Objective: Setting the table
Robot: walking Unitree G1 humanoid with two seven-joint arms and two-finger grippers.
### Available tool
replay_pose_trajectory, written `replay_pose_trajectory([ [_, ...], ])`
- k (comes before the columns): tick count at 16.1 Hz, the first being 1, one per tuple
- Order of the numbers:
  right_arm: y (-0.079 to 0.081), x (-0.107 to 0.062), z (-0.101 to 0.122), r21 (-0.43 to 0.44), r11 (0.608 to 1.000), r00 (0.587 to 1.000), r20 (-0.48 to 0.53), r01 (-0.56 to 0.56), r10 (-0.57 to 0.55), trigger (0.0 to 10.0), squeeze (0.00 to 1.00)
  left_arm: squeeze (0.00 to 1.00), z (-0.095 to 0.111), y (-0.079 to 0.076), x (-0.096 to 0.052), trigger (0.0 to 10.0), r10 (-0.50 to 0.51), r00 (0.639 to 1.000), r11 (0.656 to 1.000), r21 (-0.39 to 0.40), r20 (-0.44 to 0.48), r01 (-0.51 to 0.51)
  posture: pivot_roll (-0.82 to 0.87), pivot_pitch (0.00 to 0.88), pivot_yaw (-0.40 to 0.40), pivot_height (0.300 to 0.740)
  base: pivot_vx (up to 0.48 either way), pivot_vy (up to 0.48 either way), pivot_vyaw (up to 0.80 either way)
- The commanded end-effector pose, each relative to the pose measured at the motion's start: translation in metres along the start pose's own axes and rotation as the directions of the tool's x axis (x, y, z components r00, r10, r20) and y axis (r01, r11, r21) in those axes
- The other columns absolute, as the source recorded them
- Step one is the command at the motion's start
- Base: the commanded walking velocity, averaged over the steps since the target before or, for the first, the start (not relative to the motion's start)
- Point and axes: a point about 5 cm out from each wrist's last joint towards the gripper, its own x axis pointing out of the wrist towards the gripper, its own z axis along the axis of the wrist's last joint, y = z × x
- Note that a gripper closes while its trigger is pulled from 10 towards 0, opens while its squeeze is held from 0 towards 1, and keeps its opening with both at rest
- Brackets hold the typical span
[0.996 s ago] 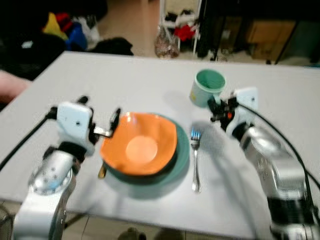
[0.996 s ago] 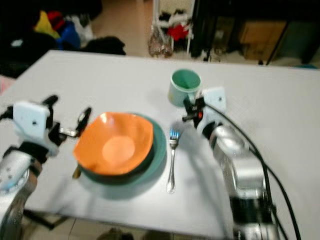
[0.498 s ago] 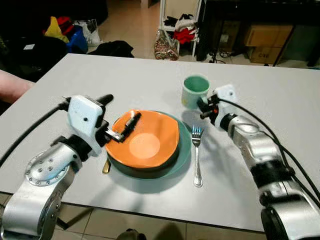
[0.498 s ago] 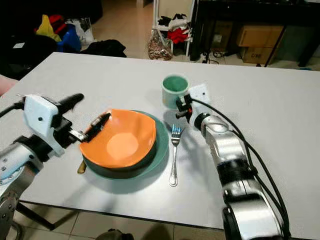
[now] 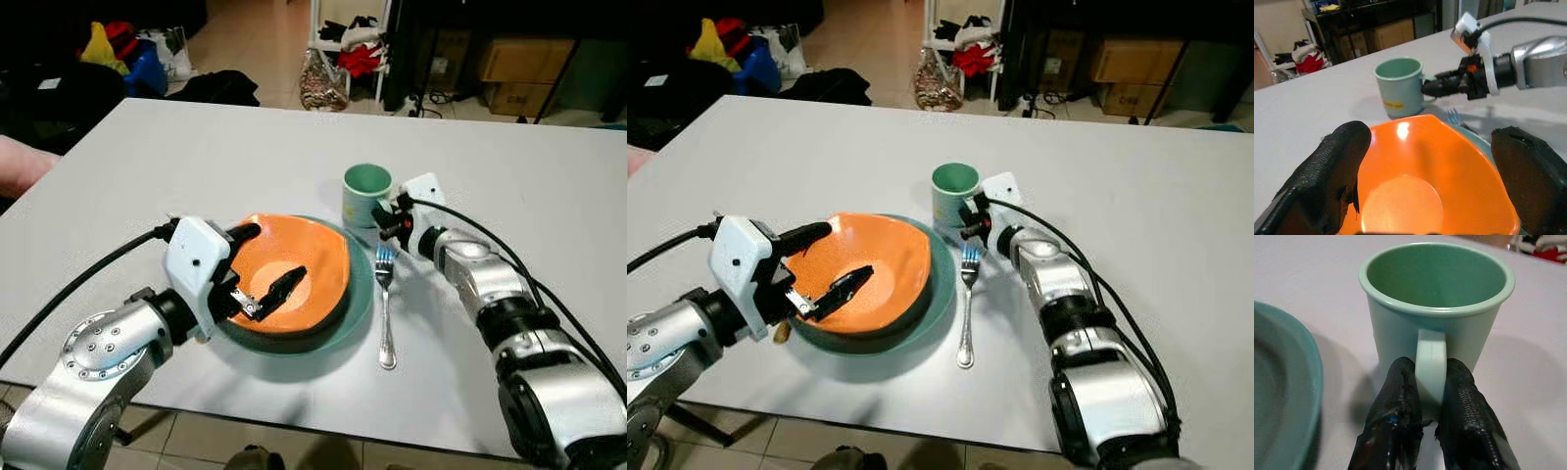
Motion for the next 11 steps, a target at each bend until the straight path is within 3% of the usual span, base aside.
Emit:
replay_pose_trajectory([
  [1, -0.001, 0.001, 0.007, -0.006, 1.0, 1.0, 0.025, -0.009, 0.009, 10.0, 0.0, 0.0, 0.0, -0.003, -0.001, 10.0, -0.014, 1.0, 1.0, 0.009, -0.017, 0.014, -0.06, 0.012, 0.033, 0.74, 0.0, 0.0, 0.0],
  [4, -0.003, 0.0, -0.001, -0.011, 1.0, 1.0, 0.008, -0.011, 0.011, 10.0, 0.0, 0.0, 0.0, -0.003, -0.001, 10.0, -0.018, 0.999, 1.0, 0.006, -0.026, 0.018, -0.06, 0.013, 0.037, 0.74, 0.0, 0.0, 0.0],
  [5, -0.004, 0.0, -0.003, -0.017, 1.0, 1.0, 0.0, -0.005, 0.005, 10.0, 0.22, 0.0, 0.0, -0.002, 0.0, 10.0, -0.019, 0.999, 1.0, 0.006, -0.028, 0.019, -0.06, 0.012, 0.039, 0.74, 0.0, 0.0, 0.0],
  [6, -0.004, 0.0, -0.005, -0.018, 1.0, 1.0, -0.004, 0.001, -0.001, 10.0, 0.22, 0.0, 0.0, -0.002, 0.0, 10.0, -0.021, 0.999, 1.0, 0.008, -0.029, 0.021, -0.06, 0.013, 0.041, 0.74, 0.0, 0.0, 0.0],
  [7, -0.004, 0.0, -0.006, -0.015, 1.0, 1.0, -0.005, 0.002, -0.002, 10.0, 0.35, 0.0, 0.0, -0.001, 0.0, 10.0, -0.021, 0.999, 1.0, 0.009, -0.029, 0.021, -0.06, 0.012, 0.043, 0.74, 0.0, 0.0, 0.0],
  [8, -0.004, 0.0, -0.007, -0.007, 1.0, 1.0, -0.006, 0.004, -0.004, 10.0, 0.75, 0.0, 0.0, -0.001, 0.001, 10.0, -0.022, 0.999, 1.0, 0.011, -0.03, 0.022, -0.06, 0.012, 0.044, 0.74, 0.0, 0.0, 0.0],
  [10, -0.004, 0.0, -0.01, 0.0, 1.0, 1.0, -0.01, 0.009, -0.009, 10.0, 1.0, 0.0, 0.0, -0.001, 0.001, 10.0, -0.021, 0.999, 1.0, 0.013, -0.03, 0.022, -0.06, 0.011, 0.042, 0.74, 0.0, 0.0, 0.0],
  [11, -0.005, 0.0, -0.011, 0.005, 1.0, 1.0, -0.015, 0.015, -0.015, 10.0, 1.0, 0.0, 0.0, -0.001, 0.0, 10.0, -0.02, 0.999, 1.0, 0.015, -0.03, 0.02, -0.06, 0.01, 0.042, 0.74, 0.0, 0.0, 0.0],
])
